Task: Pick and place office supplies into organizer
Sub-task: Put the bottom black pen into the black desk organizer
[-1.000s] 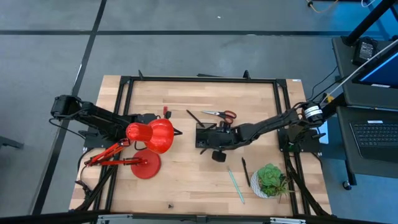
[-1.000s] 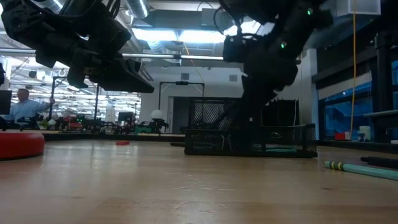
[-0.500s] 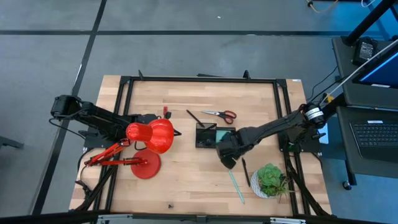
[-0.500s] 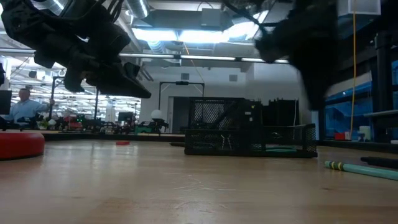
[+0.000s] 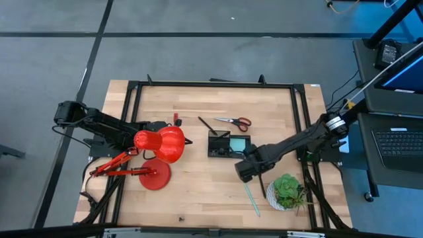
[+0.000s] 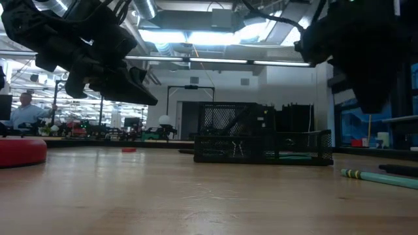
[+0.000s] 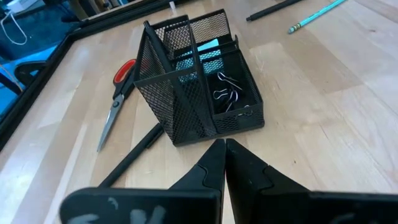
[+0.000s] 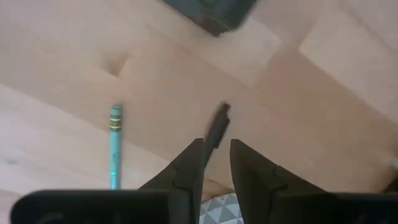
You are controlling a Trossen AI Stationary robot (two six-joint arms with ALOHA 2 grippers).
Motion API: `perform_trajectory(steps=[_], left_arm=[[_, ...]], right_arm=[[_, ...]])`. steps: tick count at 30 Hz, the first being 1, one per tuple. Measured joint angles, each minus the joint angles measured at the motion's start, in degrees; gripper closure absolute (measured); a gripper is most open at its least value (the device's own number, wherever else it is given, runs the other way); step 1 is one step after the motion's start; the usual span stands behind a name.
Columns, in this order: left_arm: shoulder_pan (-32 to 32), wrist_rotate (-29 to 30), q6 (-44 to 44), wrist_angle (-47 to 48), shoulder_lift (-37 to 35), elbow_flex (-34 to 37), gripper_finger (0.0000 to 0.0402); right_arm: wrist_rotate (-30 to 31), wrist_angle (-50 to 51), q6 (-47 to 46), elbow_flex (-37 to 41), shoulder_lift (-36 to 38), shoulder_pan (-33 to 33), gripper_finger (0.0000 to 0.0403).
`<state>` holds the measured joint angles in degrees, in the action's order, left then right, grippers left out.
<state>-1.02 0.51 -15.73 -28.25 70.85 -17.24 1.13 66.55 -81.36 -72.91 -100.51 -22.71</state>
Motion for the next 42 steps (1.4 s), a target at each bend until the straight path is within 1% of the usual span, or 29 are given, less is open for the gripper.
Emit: perform_trajectory(steps=[3,6,9,13,16,18,27,30,38,42], left_arm=[[0.0,0.0,0.1,0.3,0.0,0.0,0.0396],[0.0,0.0,0.1,0.8,0.0,0.0,0.0396],[0.1,0.0,0.4,1.9,0.0,0.0,0.0396],[0.2,-0.2,3.2,3.5,0.0,0.0,0.0396],[0.2,-0.2,4.6,4.2,0.0,0.0,0.0396],[0.2,-0.2,4.6,4.6,0.0,0.0,0.0396],[0.2,-0.2,4.6,4.5,0.0,0.0,0.0396],[0.2,-0.2,4.5,4.4,0.0,0.0,0.0396],[0.2,-0.2,4.5,4.0,0.0,0.0,0.0396],[0.2,-0.2,4.5,3.9,0.0,0.0,0.0396]], right_arm=[[-2.1,0.0,-2.2,2.4,0.0,-0.4,0.0322],[-4.9,-0.3,-2.4,5.5,0.1,-0.4,0.0322],[-6.2,-1.6,-2.4,8.3,2.3,-0.4,0.0322],[-4.5,-7.1,-2.6,12.4,7.6,-0.4,0.0322],[-0.2,-9.9,-2.5,14.6,10.6,-0.4,0.0322],[1.2,-10.1,-2.7,15.4,11.1,-0.4,0.0322],[1.3,-14.0,-2.6,16.5,11.0,-0.4,0.0320],[1.3,-14.0,-2.7,16.5,10.7,-0.4,0.0307],[1.2,-14.9,-2.5,16.6,10.1,-0.4,0.0236],[1.2,-16.7,-2.4,16.5,10.1,-1.1,0.0218]])
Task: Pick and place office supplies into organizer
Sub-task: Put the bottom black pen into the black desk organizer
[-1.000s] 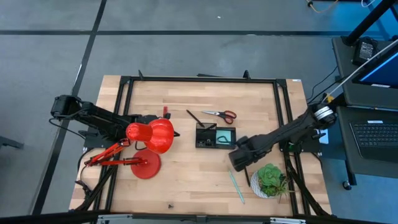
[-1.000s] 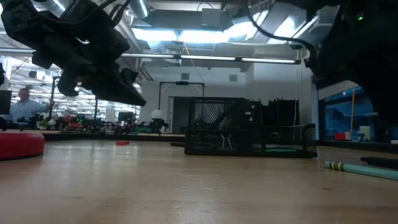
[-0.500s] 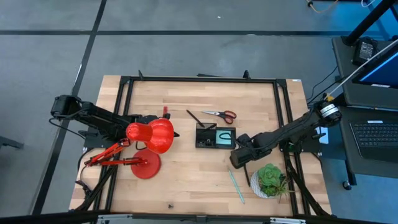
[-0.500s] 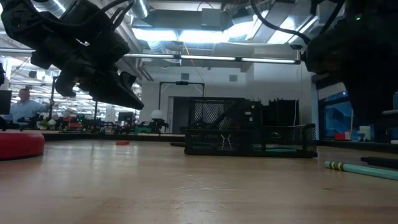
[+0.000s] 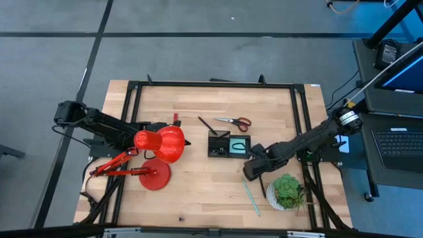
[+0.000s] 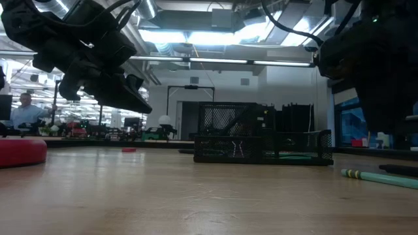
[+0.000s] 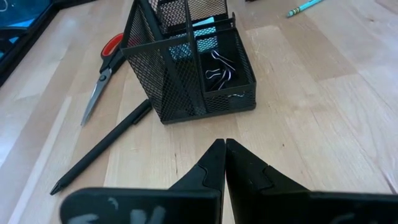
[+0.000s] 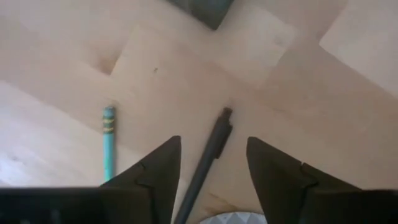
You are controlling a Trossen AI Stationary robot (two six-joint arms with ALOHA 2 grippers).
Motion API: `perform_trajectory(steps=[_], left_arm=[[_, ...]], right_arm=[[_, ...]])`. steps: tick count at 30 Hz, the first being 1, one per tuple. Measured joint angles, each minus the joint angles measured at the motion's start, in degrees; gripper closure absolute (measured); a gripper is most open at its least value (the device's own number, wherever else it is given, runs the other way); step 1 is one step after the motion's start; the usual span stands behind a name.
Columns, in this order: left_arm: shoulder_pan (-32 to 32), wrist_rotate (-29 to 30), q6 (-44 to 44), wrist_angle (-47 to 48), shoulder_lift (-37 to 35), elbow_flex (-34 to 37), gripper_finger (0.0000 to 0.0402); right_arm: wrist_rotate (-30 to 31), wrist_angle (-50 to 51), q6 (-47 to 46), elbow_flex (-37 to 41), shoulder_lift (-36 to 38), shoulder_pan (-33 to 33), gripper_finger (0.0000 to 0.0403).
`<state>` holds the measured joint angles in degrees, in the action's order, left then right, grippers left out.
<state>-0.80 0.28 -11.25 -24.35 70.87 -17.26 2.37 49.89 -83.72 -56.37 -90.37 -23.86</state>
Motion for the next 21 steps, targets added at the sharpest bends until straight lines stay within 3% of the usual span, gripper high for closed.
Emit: perform_trajectory(steps=[21], left_arm=[[0.0,0.2,0.0,0.1,0.0,0.0,0.0396]], right_arm=[[-3.5,-0.3,-6.3,-0.1,-6.6,-0.7,0.0232]])
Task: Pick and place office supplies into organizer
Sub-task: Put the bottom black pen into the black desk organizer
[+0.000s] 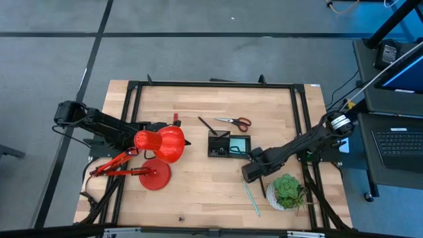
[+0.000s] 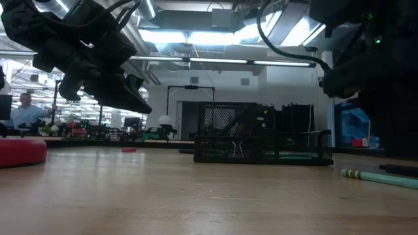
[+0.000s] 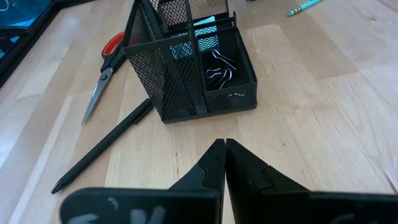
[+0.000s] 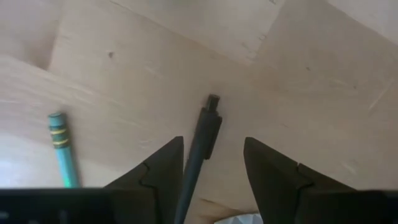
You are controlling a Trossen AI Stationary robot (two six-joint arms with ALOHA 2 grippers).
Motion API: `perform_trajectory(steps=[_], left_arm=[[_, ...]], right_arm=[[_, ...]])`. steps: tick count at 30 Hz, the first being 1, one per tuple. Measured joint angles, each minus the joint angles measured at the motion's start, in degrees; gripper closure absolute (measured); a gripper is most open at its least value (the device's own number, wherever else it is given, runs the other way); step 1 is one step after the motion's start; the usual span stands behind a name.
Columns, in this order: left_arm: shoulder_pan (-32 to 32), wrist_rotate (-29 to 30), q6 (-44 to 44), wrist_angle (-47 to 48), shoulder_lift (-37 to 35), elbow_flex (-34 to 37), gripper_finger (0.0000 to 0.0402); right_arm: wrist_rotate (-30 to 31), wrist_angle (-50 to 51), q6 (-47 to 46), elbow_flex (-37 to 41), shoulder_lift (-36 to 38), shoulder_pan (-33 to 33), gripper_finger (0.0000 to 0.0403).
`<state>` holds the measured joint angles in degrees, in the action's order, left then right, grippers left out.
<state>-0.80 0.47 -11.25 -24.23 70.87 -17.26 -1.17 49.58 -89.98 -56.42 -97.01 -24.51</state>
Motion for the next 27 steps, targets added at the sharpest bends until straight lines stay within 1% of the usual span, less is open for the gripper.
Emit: perform_trajectory(steps=[10,12,18,27], left_arm=[[0.0,0.0,0.0,0.0,0.0,0.0,0.0396],[0.0,0.0,0.0,0.1,0.0,0.0,0.0396],[0.0,0.0,0.0,0.3,0.0,0.0,0.0396],[0.0,0.0,0.0,0.5,0.0,0.0,0.0396]], right_arm=[[-0.1,-1.0,-1.0,0.2,-2.1,0.8,0.0233],[-0.3,-3.2,-1.0,1.5,-2.1,1.2,0.0233],[-4.1,-11.1,-0.9,7.4,-1.2,2.7,0.0233],[-5.2,-9.4,0.4,4.9,-1.7,2.8,0.0233]])
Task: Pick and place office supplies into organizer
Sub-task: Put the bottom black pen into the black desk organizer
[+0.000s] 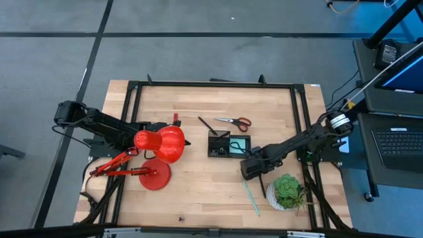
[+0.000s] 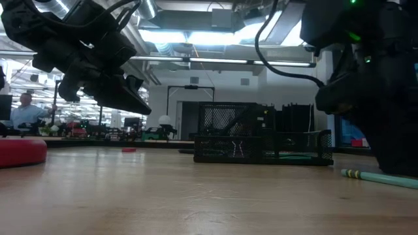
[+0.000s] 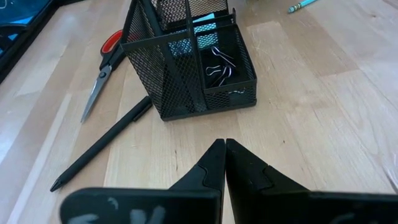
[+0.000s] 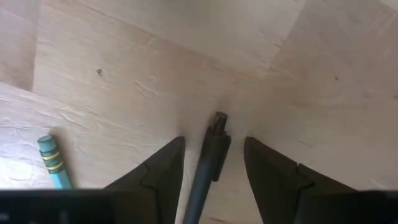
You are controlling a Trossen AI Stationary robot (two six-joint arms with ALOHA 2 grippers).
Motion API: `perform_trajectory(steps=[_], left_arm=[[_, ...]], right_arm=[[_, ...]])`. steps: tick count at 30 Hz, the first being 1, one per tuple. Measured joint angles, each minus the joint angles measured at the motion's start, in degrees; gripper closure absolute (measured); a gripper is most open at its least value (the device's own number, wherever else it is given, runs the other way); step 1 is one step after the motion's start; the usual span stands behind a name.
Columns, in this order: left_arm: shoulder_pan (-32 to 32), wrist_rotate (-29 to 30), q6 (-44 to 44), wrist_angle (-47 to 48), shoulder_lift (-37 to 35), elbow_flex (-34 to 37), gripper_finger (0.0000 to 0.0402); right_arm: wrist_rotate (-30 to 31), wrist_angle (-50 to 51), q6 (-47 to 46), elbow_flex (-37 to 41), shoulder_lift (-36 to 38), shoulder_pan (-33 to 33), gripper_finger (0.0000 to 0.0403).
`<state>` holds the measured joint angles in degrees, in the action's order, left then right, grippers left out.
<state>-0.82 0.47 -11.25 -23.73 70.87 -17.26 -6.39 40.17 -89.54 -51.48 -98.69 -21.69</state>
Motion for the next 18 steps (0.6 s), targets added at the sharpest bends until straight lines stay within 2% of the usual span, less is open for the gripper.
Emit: perform_trajectory(steps=[7,18], left_arm=[[0.0,0.0,0.0,0.0,0.0,0.0,0.0396],[0.0,0.0,0.0,0.0,0.0,0.0,0.0396]], right_arm=[[-0.3,0.2,-1.0,-0.1,0.0,0.0,0.0241],[0.7,0.0,-1.2,-0.1,0.0,-0.2,0.0301]])
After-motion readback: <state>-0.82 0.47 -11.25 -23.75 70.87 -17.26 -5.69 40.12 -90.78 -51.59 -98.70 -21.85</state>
